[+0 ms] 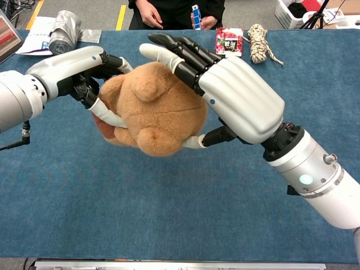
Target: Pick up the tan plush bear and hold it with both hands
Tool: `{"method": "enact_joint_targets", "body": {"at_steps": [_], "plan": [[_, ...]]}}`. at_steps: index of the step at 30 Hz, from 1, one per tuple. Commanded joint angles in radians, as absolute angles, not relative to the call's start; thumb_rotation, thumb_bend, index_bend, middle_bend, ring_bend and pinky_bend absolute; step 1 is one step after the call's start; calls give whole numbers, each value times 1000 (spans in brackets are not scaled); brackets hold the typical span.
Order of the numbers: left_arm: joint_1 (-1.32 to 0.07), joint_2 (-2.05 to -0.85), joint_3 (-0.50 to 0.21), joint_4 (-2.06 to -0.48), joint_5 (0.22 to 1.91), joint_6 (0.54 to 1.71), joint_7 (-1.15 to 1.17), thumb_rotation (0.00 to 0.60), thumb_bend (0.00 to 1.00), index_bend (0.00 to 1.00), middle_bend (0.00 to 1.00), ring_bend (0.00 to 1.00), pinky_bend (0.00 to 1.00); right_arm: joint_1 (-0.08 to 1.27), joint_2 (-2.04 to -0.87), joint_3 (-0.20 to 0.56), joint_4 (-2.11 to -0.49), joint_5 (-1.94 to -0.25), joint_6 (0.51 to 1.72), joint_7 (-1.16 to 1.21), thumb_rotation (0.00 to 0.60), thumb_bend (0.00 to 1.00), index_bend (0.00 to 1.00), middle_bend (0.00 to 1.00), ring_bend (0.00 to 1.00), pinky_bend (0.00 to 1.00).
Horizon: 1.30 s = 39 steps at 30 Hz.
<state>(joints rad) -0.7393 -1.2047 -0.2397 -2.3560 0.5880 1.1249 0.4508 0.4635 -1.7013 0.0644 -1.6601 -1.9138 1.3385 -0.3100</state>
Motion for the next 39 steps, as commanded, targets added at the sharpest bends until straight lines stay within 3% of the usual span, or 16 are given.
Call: {"method": "enact_joint_targets", "body": {"at_steps": [1, 9, 15, 17, 22, 24, 30, 39], "plan": [[-745, -1179, -236, -2356, 592, 1082, 404, 600, 24, 593, 642, 574, 728, 463, -1721, 65, -1634, -1928, 1371, -294, 600, 0, 53, 209, 225, 375], [-744, -1136, -218, -2356, 631, 1017, 321, 600, 24, 526, 617, 554, 727, 460, -1767, 68, -1572, -1959, 1454, -258, 600, 0, 265, 386, 400, 500], [-737, -1122, -201, -2356, 671, 1009, 280, 600, 24, 383, 456, 471, 693, 458, -1799, 73, -1527, -1977, 1513, -231, 600, 0, 397, 491, 504, 565], [-737, -1116, -193, -2356, 683, 1001, 269, 600, 24, 313, 361, 402, 628, 457, -1809, 74, -1514, -1978, 1528, -224, 600, 0, 430, 517, 530, 584], [-740, -1094, -182, -2356, 699, 973, 237, 600, 24, 75, 59, 114, 367, 455, -1814, 75, -1506, -1972, 1540, -219, 600, 0, 453, 535, 550, 588], [-739, -1085, -179, -2356, 707, 968, 224, 600, 24, 18, 5, 30, 260, 455, -1813, 74, -1506, -1971, 1543, -221, 600, 0, 455, 537, 552, 588], [-736, -1071, -168, -2356, 726, 969, 197, 600, 0, 0, 0, 0, 80, 453, -1806, 68, -1510, -1968, 1549, -221, 600, 0, 456, 537, 552, 588], [-713, -1059, -158, -2340, 749, 1012, 156, 600, 0, 0, 0, 0, 28, 438, -1782, 53, -1517, -1956, 1557, -224, 600, 0, 465, 545, 560, 588]]}}
